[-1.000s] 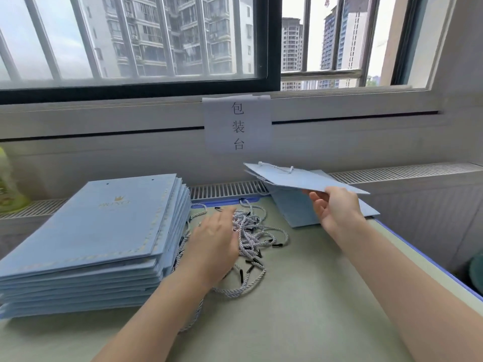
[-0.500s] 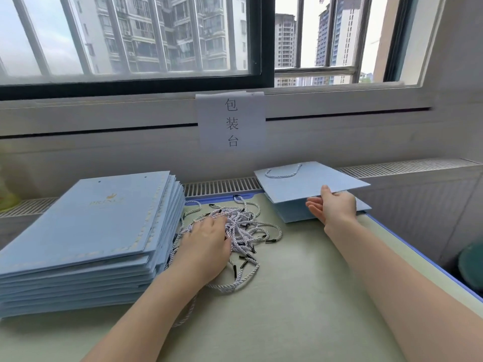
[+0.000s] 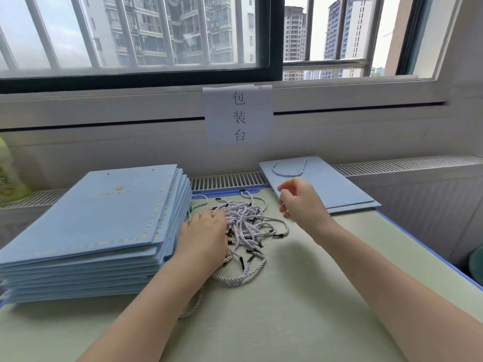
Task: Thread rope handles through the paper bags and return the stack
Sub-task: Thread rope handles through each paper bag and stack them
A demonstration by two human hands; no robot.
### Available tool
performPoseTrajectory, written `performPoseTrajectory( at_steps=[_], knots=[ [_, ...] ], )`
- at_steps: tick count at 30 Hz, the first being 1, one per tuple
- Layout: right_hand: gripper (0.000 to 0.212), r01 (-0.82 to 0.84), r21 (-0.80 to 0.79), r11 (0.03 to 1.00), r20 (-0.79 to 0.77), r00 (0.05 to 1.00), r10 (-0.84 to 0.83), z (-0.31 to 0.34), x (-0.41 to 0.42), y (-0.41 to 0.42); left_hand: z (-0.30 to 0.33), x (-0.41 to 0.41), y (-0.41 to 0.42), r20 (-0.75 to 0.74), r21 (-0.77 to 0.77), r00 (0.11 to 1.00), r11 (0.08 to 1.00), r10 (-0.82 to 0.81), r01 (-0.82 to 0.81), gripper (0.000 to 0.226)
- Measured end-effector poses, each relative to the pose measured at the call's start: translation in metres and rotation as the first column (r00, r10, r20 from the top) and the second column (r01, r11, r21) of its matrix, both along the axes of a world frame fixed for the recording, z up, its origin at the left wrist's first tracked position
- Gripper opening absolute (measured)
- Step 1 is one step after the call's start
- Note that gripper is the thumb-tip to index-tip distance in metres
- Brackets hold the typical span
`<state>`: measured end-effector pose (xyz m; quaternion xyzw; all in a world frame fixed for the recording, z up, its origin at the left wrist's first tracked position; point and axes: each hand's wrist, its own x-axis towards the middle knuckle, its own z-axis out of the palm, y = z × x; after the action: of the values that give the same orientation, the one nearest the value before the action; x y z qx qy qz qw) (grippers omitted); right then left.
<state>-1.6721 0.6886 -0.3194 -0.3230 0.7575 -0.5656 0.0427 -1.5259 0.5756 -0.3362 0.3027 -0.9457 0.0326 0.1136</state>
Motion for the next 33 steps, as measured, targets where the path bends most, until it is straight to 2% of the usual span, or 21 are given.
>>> performPoseTrajectory(
  at_steps=[2, 4, 7, 9, 11, 13, 19, 26, 33],
  knots=[
    [0.017, -0.153, 0.224, 0.963, -0.245, 0.947, 0.207, -0.006, 0.02, -0.008, 0.006, 0.002, 0.002, -0.076, -0.089, 0.997, 0.996, 0.015, -0.022, 0.023],
    [0.025, -0.226, 0.408, 0.885, -0.374, 0.842, 0.388, -0.017, 0.037, -0.014, 0.017, 0.006, 0.004, -0.235, -0.197, 0.972, 0.979, 0.005, -0.052, 0.024],
    [0.034, -0.165, 0.58, 0.798, -0.501, 0.7, 0.509, -0.031, 0.049, -0.018, 0.031, 0.013, 0.001, -0.412, -0.357, 0.911, 0.921, -0.008, -0.154, 0.028],
    [0.034, -0.151, 0.586, 0.796, -0.521, 0.683, 0.512, -0.032, 0.049, -0.017, 0.036, 0.018, -0.005, -0.358, -0.269, 0.919, 0.924, 0.164, -0.27, 0.035],
    [0.032, -0.159, 0.572, 0.805, -0.518, 0.691, 0.504, -0.031, 0.045, -0.017, 0.038, 0.02, -0.014, -0.183, -0.094, 0.892, 0.896, 0.414, -0.435, 0.045],
    [0.03, -0.157, 0.569, 0.807, -0.53, 0.681, 0.506, -0.033, 0.042, -0.017, 0.035, 0.023, -0.021, -0.03, -0.027, 0.847, 0.847, 0.531, -0.532, 0.051],
    [0.028, -0.144, 0.569, 0.81, -0.545, 0.671, 0.503, -0.036, 0.042, -0.019, 0.041, 0.032, -0.03, 0.036, -0.131, 0.89, 0.885, 0.455, -0.447, 0.032],
    [0.029, -0.13, 0.582, 0.803, -0.548, 0.666, 0.505, -0.037, 0.041, -0.019, 0.049, 0.038, -0.035, -0.018, 0.017, 0.869, 0.869, 0.494, -0.494, 0.03],
    [0.026, -0.146, 0.562, 0.814, -0.555, 0.664, 0.502, -0.036, 0.041, -0.018, 0.054, 0.039, -0.035, -0.024, -0.126, 0.908, 0.9, 0.418, -0.418, 0.01]
  ],
)
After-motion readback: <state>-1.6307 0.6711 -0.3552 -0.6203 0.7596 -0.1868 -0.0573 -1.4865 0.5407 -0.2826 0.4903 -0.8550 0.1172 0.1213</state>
